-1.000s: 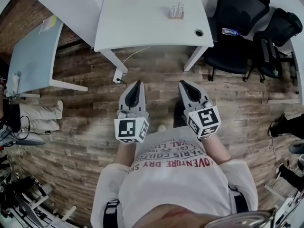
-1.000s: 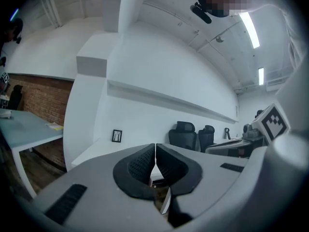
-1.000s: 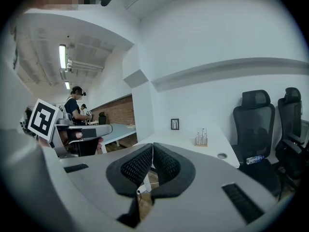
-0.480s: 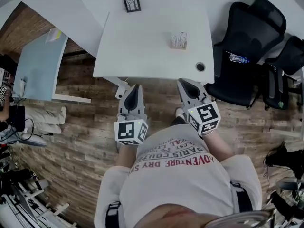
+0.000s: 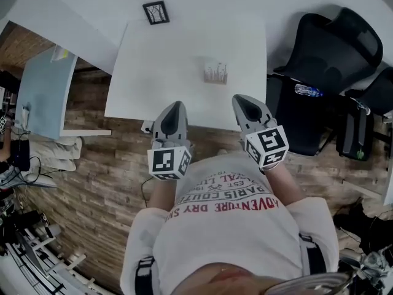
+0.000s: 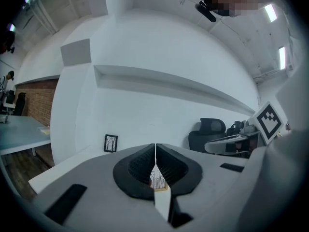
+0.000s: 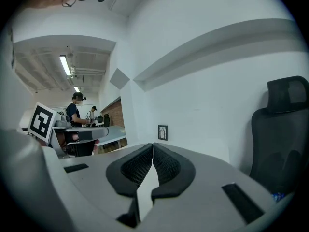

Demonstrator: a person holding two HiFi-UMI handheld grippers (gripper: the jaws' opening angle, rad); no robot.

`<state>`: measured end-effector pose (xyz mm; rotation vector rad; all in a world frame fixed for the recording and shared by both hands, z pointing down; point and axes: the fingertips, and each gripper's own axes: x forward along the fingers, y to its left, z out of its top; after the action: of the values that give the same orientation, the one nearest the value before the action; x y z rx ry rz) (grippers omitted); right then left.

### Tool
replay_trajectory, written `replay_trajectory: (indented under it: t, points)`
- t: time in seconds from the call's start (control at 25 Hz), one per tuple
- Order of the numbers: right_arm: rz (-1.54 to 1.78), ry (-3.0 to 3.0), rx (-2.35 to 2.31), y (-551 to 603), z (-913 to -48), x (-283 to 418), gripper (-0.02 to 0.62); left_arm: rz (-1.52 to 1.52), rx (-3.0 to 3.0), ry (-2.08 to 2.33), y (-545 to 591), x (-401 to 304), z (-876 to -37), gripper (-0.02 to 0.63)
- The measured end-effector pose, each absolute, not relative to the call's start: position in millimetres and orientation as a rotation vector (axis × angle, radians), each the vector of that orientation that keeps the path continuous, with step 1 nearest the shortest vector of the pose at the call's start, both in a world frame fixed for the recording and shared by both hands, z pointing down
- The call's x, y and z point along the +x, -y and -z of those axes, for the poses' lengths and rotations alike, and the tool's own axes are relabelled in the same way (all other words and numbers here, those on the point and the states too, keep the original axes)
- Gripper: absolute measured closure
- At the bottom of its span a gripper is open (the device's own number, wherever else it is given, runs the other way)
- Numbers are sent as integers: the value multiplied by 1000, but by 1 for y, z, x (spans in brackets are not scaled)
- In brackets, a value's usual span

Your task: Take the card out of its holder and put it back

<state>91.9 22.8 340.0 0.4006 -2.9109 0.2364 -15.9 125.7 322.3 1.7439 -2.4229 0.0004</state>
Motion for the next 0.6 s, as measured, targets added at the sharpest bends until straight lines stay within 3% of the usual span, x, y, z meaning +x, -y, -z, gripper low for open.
replay_trajectory:
  t: [0.6]
  points:
    - [-419,2808,647,69,-372,81,569,5,1867,2181,-18,-65,-351,578]
